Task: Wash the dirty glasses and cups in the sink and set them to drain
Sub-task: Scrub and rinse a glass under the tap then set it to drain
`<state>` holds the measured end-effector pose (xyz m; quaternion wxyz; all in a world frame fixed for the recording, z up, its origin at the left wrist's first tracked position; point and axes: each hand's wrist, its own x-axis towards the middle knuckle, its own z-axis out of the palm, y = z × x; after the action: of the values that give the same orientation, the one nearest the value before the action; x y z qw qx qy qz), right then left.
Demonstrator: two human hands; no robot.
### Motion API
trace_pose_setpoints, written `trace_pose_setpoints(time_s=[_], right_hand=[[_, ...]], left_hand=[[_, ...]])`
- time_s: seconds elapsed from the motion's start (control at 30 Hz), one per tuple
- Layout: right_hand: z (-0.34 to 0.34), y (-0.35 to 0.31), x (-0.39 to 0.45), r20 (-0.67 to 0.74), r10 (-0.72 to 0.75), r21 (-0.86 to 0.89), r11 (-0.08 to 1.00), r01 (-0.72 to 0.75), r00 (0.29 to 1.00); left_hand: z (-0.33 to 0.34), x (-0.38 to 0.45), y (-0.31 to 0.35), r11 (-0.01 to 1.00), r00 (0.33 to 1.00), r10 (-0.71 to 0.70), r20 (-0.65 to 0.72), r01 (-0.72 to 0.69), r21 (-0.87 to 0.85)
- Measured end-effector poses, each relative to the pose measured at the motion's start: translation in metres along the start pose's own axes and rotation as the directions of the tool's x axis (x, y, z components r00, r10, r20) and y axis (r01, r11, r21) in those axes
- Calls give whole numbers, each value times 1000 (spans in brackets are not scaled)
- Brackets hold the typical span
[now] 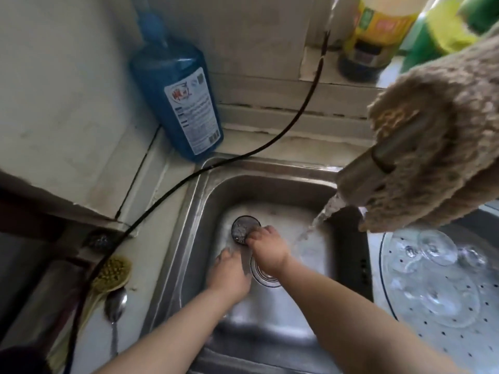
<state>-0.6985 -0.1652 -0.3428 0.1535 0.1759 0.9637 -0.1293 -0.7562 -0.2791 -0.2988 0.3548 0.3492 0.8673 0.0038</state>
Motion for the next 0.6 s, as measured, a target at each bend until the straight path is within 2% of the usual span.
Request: trace_pose_setpoints(time_s=[0.13, 0.2, 0.33, 0.37, 0.5, 0.6], right_hand=[[3, -1, 4, 31, 43, -52, 998, -42, 999], [-2, 5, -5, 19, 56, -21, 998, -56, 998], [-15, 18, -45, -119, 29, 96, 995, -18, 993], [-18, 21, -55, -160, 15, 95, 995, 0, 987], [-25, 32, -91, -180, -97, 124, 985, 120, 979], [-26, 39, -110, -238, -105, 130, 982, 139, 965]], left_hand=[[-2, 6, -10, 998, 1000, 11, 12, -10, -69], [0, 4, -11, 995, 1000, 20, 9, -19, -102], [7, 1, 2, 972, 999, 53, -7, -54, -229], [7, 1, 9, 957, 997, 74, -25, -78, -279], [6, 10, 32, 832, 969, 219, -112, -245, -498], [11, 17, 39, 810, 937, 332, -105, -341, -476]])
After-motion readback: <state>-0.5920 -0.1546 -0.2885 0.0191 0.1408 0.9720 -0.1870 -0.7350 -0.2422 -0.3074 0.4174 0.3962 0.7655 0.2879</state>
